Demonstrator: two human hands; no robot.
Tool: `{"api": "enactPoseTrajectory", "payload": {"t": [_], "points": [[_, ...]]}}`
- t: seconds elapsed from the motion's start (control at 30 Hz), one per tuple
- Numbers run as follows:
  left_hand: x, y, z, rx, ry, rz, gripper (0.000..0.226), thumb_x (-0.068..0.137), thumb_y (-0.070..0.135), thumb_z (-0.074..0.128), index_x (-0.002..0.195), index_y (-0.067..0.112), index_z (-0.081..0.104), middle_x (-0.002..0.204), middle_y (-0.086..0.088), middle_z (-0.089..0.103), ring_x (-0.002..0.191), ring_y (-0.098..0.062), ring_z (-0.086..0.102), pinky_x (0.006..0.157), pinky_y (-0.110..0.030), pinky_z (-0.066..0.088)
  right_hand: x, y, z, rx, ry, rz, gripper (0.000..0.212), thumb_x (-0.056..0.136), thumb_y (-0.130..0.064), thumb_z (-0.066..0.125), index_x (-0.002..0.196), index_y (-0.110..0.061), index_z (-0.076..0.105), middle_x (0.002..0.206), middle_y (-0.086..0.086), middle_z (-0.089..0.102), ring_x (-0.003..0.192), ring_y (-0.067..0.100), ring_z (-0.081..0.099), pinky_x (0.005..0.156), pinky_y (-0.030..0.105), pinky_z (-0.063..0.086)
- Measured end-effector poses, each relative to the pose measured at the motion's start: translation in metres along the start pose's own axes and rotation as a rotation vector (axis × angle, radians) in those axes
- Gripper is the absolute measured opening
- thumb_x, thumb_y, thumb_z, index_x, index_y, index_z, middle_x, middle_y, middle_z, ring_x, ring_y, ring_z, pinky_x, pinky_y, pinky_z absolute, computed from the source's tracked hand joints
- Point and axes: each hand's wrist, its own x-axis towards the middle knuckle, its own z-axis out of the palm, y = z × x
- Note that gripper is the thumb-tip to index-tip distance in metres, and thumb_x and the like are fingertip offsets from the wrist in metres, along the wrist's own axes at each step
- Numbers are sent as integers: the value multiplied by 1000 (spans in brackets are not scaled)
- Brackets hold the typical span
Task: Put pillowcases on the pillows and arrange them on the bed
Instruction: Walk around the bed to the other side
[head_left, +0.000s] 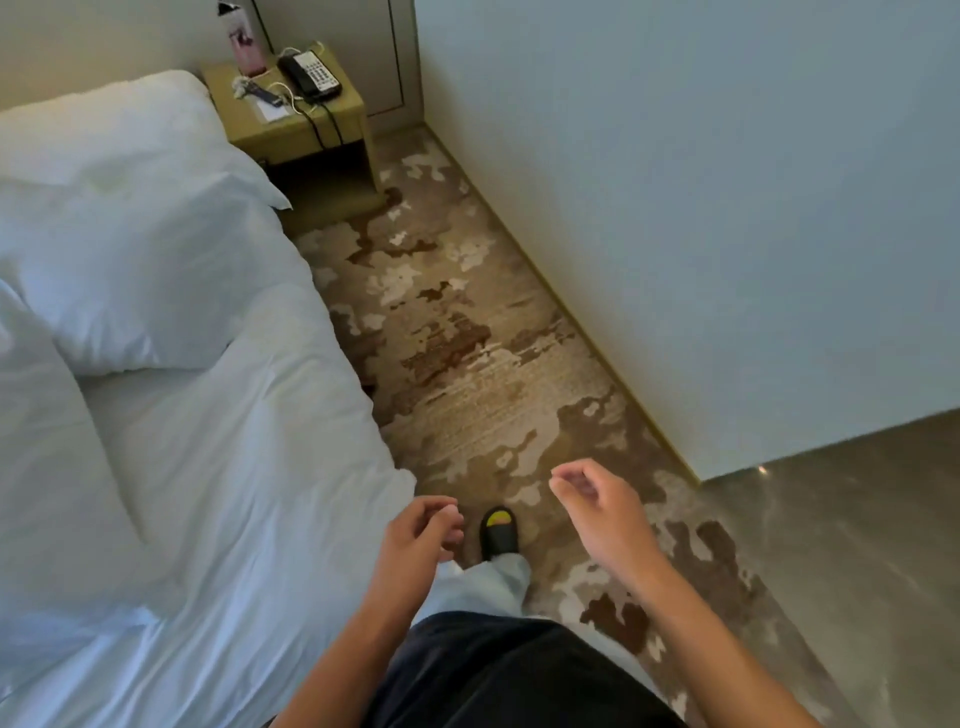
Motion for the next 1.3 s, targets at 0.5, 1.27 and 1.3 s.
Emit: {"api": "enactPoseTrajectory", "payload": {"t": [0.5, 1.27, 1.3], "points": [[319, 233, 0, -117, 195, 95, 13, 99, 34, 59, 104, 35, 71, 98, 9, 76, 93, -10, 73, 81, -31, 62, 375, -146, -49, -146, -212, -48, 11, 100, -43, 60, 95, -38, 68, 93, -22, 70, 91, -11, 62, 76, 21, 48], [582, 365, -252, -655, 892, -196, 17, 102, 28, 58, 105, 20, 72, 95, 0, 77, 92, -16, 73, 84, -35, 61, 773, -551, 212, -490, -848, -571, 9, 104, -35, 63, 102, -35, 71, 95, -16, 73, 94, -7, 64, 75, 13, 48], [597, 377, -269, -650, 878, -177, 17, 102, 29, 58, 106, 20, 72, 96, 0, 77, 92, -15, 73, 85, -35, 61, 784, -561, 218, -507, -848, -578, 9, 104, -35, 63, 102, -36, 71, 94, -15, 73, 94, -8, 64, 74, 13, 48]]}}
